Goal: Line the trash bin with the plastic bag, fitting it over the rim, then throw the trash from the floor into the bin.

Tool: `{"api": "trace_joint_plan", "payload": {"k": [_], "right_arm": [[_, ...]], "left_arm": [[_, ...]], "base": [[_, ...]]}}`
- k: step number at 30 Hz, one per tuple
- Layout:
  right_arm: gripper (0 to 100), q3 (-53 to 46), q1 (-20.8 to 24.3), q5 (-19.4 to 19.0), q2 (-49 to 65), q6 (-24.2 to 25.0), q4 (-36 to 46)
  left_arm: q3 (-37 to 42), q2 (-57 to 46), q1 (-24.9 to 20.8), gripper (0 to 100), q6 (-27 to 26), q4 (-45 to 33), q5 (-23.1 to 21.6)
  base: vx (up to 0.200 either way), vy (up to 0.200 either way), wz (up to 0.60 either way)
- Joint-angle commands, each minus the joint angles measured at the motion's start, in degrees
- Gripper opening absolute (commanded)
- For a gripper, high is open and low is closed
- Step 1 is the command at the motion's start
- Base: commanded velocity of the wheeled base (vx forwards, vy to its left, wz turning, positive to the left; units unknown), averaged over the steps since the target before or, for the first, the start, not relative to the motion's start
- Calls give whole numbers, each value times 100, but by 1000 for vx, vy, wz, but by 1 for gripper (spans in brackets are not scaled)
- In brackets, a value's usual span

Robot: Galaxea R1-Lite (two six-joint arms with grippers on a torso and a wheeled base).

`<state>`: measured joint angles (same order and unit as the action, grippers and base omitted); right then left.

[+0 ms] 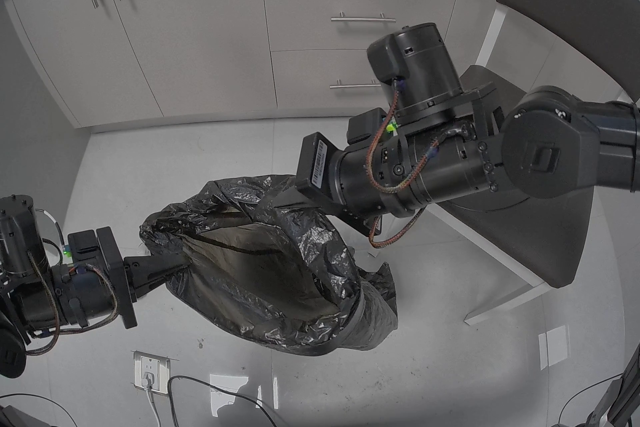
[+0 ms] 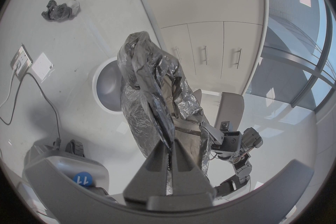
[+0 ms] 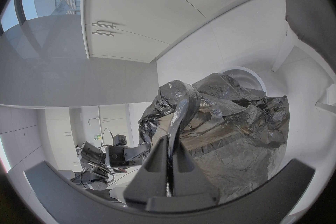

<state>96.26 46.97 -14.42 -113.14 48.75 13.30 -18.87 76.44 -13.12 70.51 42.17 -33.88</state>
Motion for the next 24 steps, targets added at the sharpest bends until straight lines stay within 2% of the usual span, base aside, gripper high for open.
{"api": "trace_joint_plan", "payload": {"k": [1, 4, 7, 13, 17, 24], "right_arm": [[0, 121, -30, 18, -428, -15, -310], [0, 306, -39, 27, -665, -15, -328], [0, 455, -56, 36, -841, -23, -328], [0, 745, -92, 62, -1131, -23, -319], [0, 781, -171, 71, -1219, -41, -337], [0, 886, -320, 264, -1395, -208, -442]], "left_arm": [[-90, 1066, 512, 0, -538, 477, -5], [-249, 1567, 837, 0, -635, 960, -31], [-460, 1910, 960, 0, -732, 1241, -58], [-925, 2648, 1057, 0, -1461, 1294, -84], [-1277, 3123, 1268, 0, -2156, 1356, -137], [-1479, 3536, 1382, 0, -2419, 1356, -321]], "base": [[0, 0, 0], [0, 0, 0], [0, 0, 0], [0, 0, 0], [0, 0, 0], [0, 0, 0]]}}
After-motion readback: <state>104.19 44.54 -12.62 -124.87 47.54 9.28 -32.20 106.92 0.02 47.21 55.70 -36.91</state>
